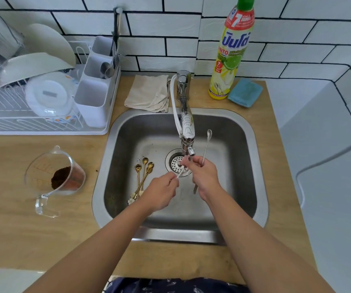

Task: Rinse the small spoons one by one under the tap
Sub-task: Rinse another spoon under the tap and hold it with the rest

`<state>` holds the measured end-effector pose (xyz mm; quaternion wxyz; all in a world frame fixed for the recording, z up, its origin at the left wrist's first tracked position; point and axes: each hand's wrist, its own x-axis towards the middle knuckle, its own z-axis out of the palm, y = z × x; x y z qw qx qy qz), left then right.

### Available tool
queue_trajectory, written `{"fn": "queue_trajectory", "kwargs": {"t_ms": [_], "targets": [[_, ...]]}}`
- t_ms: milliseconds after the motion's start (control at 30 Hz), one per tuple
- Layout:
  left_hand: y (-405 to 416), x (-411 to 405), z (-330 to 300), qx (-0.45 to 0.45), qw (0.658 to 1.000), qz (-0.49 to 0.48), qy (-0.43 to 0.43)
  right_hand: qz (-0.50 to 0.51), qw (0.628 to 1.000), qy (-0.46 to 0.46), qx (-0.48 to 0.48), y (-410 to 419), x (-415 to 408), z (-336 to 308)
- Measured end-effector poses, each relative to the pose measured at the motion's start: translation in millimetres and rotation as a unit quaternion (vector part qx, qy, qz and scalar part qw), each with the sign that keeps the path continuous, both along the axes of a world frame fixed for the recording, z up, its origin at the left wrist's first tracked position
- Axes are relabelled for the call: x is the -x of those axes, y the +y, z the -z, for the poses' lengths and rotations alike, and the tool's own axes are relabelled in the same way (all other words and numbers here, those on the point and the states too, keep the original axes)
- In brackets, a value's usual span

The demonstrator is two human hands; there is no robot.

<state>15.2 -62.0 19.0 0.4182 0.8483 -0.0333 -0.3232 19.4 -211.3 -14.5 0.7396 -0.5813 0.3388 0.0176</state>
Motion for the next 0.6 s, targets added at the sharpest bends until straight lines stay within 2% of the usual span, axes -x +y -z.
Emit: {"fn": "queue_trajectory", "kwargs": {"t_ms": [233, 433, 600], "targets": [[7.4, -6.3, -2.2, 0.028, 0.997, -0.03, 0.061, -0.097, 0.995, -0.012, -0.015, 1.6, 5.6, 1.1], [10.3, -6.2, -8.3, 0.035, 0.998, -0.014, 0.052, -0.101, 0.995, 0.002, 0.014, 0.3, 0.9, -3.3], [11.9, -10.4, -11.5, 0.046, 0.996, -0.014, 0.078, -0.116, 0.993, -0.009, -0.004, 0.7, 2.9, -4.6]]}}
